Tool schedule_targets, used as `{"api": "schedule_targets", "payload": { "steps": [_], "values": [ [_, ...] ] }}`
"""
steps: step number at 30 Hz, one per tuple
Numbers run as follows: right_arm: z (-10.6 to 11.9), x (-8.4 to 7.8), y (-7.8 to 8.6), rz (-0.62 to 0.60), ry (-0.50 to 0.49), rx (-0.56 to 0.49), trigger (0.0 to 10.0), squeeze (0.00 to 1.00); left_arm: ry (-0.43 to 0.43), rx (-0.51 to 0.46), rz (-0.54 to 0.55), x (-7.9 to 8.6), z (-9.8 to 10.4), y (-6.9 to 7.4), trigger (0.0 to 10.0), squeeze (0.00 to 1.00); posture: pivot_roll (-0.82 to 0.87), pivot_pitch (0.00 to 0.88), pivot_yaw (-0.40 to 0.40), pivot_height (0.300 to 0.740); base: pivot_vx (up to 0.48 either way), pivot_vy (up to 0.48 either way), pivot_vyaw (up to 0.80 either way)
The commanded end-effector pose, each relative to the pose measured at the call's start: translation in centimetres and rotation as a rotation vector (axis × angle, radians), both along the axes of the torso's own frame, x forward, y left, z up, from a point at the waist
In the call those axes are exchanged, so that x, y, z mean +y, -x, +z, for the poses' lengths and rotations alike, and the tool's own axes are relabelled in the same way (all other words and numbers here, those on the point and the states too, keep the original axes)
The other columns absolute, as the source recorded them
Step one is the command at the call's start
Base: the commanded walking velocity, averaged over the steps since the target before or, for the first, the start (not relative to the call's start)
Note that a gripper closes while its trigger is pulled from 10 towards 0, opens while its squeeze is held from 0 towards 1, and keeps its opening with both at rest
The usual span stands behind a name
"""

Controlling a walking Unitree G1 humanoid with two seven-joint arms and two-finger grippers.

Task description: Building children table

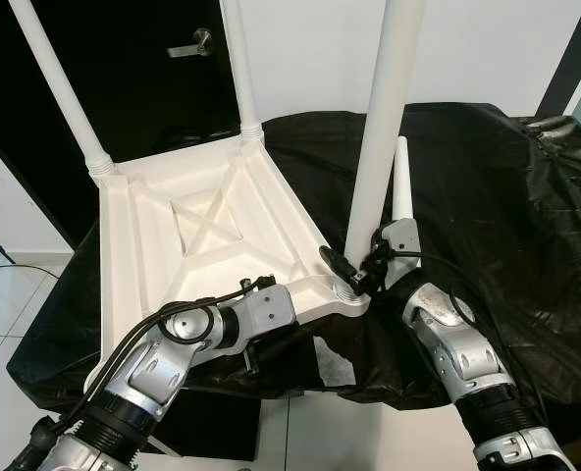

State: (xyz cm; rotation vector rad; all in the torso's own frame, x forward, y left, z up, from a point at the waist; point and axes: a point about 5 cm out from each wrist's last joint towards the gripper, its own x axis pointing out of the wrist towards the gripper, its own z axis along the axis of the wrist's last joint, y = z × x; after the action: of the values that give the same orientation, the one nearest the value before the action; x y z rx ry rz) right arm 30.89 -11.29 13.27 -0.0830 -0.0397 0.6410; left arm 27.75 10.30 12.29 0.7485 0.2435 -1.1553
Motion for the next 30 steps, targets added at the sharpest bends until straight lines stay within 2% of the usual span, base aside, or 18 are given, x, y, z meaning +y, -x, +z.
{"api": "schedule_targets", "payload": {
  "steps": [1, 5, 9, 10, 11, 13, 14, 16, 17, 18, 24, 30],
  "values": [
    [-4.4, -1.0, 1.0, -0.027, 0.052, 0.236, 10.0, 0.00, -0.005, -0.126, 0.093, 1.3, 2.0, -1.2, 10.0, 0.00, -0.01, 0.000, 0.066, 0.740, 0.000, 0.000, 0.00],
    [-4.3, -1.0, 1.0, -0.032, 0.061, 0.229, 10.0, 0.00, -0.004, -0.126, 0.093, 1.3, 2.0, -1.1, 10.0, 0.00, -0.01, 0.000, 0.063, 0.740, 0.000, 0.000, 0.00],
    [-3.6, -0.3, 1.3, -0.161, 0.047, 0.155, 10.0, 0.00, -0.001, -0.125, 0.092, 1.2, 1.9, -0.9, 10.0, 0.00, 0.00, 0.000, 0.049, 0.740, 0.000, 0.000, 0.00],
    [-3.4, -0.1, 1.5, -0.218, 0.018, 0.142, 10.0, 0.00, 0.000, -0.124, 0.093, 1.2, 1.9, -0.9, 10.0, 0.00, 0.00, 0.000, 0.047, 0.740, 0.000, 0.000, 0.00],
    [-3.4, -0.1, 1.5, -0.218, 0.018, 0.142, 10.0, 0.00, 0.000, -0.124, 0.093, 1.2, 1.9, -0.9, 10.0, 0.00, 0.00, 0.000, 0.047, 0.740, 0.000, 0.000, 0.00],
    [-3.1, 0.1, 1.8, -0.335, -0.019, 0.113, 10.0, 0.00, 0.002, -0.124, 0.095, 1.2, 1.9, -0.8, 10.0, 0.00, 0.00, 0.000, 0.047, 0.740, 0.000, 0.000, 0.00],
    [-3.1, 0.1, 1.8, -0.335, -0.019, 0.113, 10.0, 0.00, 0.002, -0.124, 0.095, 1.2, 1.9, -0.8, 10.0, 0.00, 0.00, 0.000, 0.047, 0.740, 0.000, 0.000, 0.00],
    [-2.4, 0.6, 2.2, -0.450, -0.053, 0.069, 10.0, 0.00, 0.003, -0.123, 0.095, 1.2, 1.8, -0.7, 10.0, 0.00, 0.00, 0.000, 0.044, 0.740, 0.000, 0.000, 0.00],
    [-2.4, 0.6, 2.2, -0.450, -0.053, 0.069, 10.0, 0.00, 0.003, -0.123, 0.095, 1.2, 1.8, -0.7, 10.0, 0.00, 0.00, 0.000, 0.044, 0.740, 0.000, 0.000, 0.00],
    [-2.1, 1.1, 2.5, -0.521, -0.097, 0.066, 10.0, 0.00, 0.004, -0.123, 0.093, 1.1, 1.9, -0.7, 10.0, 0.00, 0.00, 0.000, 0.042, 0.740, 0.000, 0.000, 0.00],
    [-2.0, 1.7, 2.6, -0.532, -0.100, 0.061, 10.0, 0.00, 0.003, -0.127, 0.092, 1.1, 1.9, -0.9, 10.0, 0.00, 0.00, 0.000, 0.044, 0.740, 0.000, 0.000, 0.00],
    [-1.7, 1.5, 2.6, -0.548, -0.089, 0.038, 10.0, 0.00, 0.003, -0.131, 0.084, 0.9, 1.9, -0.9, 10.0, 0.00, -0.01, 0.000, 0.046, 0.740, 0.000, 0.000, 0.00]
  ]
}}
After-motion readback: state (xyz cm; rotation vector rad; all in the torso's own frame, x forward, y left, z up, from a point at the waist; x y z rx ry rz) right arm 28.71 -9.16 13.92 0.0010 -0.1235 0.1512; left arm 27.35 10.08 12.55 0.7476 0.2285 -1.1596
